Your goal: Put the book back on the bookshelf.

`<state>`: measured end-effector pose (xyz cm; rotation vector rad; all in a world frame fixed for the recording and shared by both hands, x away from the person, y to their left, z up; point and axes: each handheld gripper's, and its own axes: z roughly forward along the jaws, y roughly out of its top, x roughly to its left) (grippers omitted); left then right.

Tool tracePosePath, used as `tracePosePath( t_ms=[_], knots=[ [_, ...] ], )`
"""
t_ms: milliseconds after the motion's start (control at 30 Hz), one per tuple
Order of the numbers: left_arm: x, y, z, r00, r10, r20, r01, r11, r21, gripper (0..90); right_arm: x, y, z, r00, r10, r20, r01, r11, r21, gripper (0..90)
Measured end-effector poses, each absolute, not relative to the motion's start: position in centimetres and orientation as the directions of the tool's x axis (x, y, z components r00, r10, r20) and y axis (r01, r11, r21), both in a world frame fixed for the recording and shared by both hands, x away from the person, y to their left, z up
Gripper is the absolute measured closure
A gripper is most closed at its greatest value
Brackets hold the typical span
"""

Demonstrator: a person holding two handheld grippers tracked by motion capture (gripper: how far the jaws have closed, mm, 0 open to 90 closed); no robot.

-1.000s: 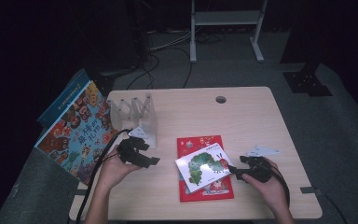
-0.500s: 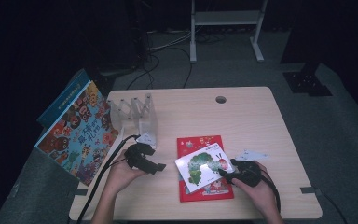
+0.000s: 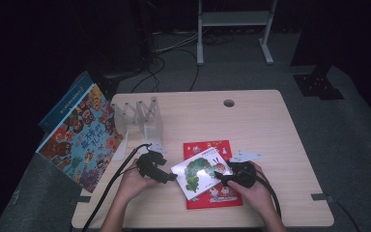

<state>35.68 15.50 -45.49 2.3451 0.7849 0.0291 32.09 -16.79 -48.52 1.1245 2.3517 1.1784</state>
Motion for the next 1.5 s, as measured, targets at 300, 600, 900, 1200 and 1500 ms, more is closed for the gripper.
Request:
tracePosePath(
  t_ms=[300, 600, 900, 1200, 1500],
  knots=[
    [35.8, 14.7, -46.2, 0.823, 0.533, -0.194, 0.532, -0.606, 0.592, 16.8, 30.8, -17.3, -48.3, -0.678, 0.732, 0.066, 0.511, 0.405, 0.758, 25.2],
    [35.8, 13.9, -46.6, 0.830, 0.523, -0.195, 0.528, -0.622, 0.578, 16.1, 29.7, -17.5, -49.0, -0.685, 0.728, 0.029, 0.503, 0.444, 0.742, 20.9],
    [36.0, 14.2, -46.9, 0.823, 0.526, -0.215, 0.543, -0.619, 0.568, 11.1, 30.9, -16.5, -49.2, -0.686, 0.727, 0.023, 0.488, 0.436, 0.756, 21.5],
    [36.1, 14.2, -47.4, 0.820, 0.514, -0.252, 0.557, -0.615, 0.558, 5.7, 31.1, -16.2, -49.4, -0.684, 0.729, 0.003, 0.475, 0.442, 0.761, 21.7],
    [36.0, 13.6, -47.8, 0.815, 0.499, -0.294, 0.572, -0.609, 0.550, 3.1, 30.8, -15.8, -49.5, -0.684, 0.730, -0.001, 0.472, 0.442, 0.763, 16.5]
  ],
)
